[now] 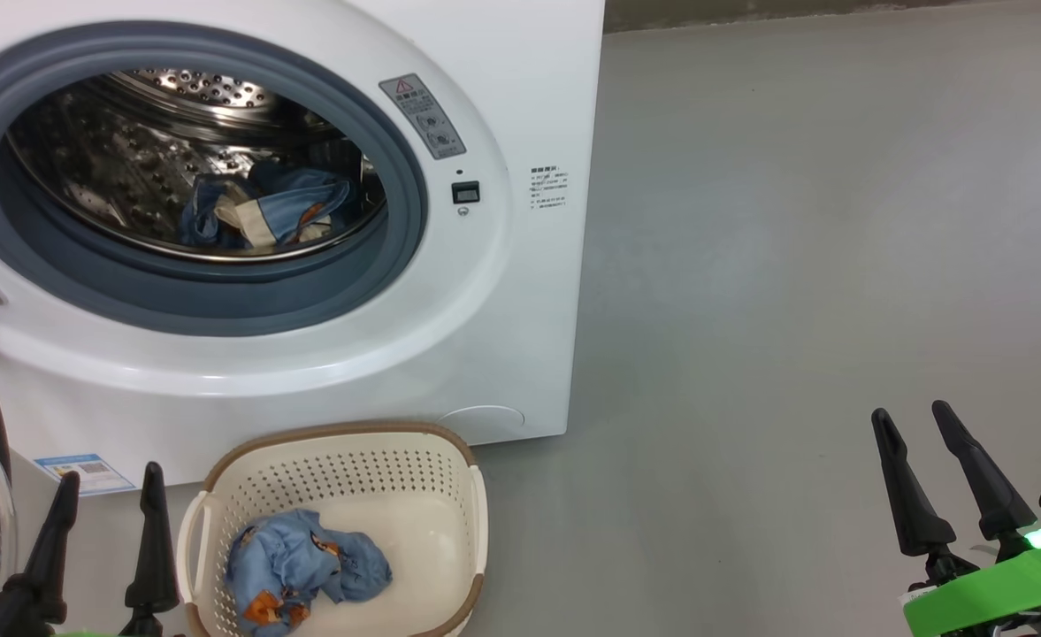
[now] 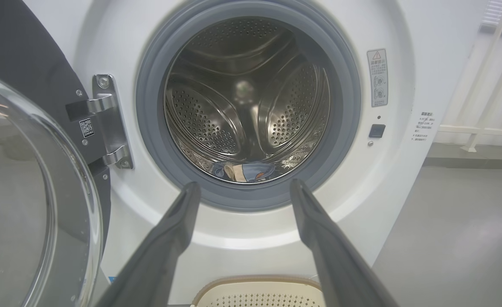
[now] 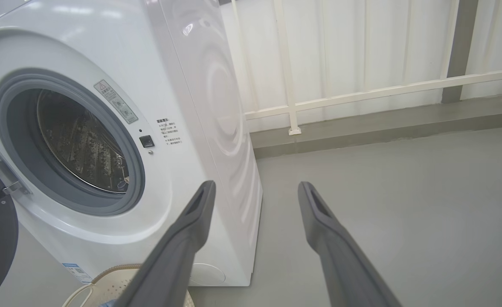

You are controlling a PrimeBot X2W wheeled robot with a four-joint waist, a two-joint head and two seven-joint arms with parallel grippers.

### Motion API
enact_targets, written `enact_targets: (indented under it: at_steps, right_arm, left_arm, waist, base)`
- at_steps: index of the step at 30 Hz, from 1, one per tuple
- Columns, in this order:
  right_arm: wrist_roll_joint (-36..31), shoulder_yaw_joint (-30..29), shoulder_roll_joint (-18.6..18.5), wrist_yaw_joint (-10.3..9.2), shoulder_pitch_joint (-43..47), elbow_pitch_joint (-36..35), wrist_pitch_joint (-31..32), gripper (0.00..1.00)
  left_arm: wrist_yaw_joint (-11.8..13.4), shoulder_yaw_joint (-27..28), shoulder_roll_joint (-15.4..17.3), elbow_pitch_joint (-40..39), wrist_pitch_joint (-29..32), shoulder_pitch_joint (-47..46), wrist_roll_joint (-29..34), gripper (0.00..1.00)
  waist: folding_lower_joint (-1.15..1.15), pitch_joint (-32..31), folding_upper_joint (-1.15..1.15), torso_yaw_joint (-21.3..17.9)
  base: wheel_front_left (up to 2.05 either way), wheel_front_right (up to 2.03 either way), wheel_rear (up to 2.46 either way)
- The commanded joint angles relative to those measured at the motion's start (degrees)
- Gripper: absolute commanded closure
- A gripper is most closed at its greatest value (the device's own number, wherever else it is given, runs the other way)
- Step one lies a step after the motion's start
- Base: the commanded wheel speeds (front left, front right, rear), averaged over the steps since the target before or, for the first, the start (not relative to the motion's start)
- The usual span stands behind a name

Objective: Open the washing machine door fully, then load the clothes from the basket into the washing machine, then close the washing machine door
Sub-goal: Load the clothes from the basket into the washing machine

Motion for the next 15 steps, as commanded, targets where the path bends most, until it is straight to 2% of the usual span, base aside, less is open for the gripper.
enact_targets:
  at_steps: [1,15]
  right_arm:
    - [0.57,0.83,-1.38,0.31,-0.44,-1.54,-0.53,0.0]
    - [0.2,0.61,-1.03,0.31,-1.66,-2.04,-0.53,0.0]
  left_arm:
    - [0.49,1.89,1.41,-1.94,0.01,-0.5,0.15,0.0]
    - [1.2,1.32,1.81,-2.29,0.29,-1.22,-0.28,0.0]
  waist:
    - [0.0,0.19,0.0,-0.05]
    - [0.0,2.39,0.0,-0.44]
  base:
    - [0.0,0.0,0.0]
    - [0.0,0.0,0.0]
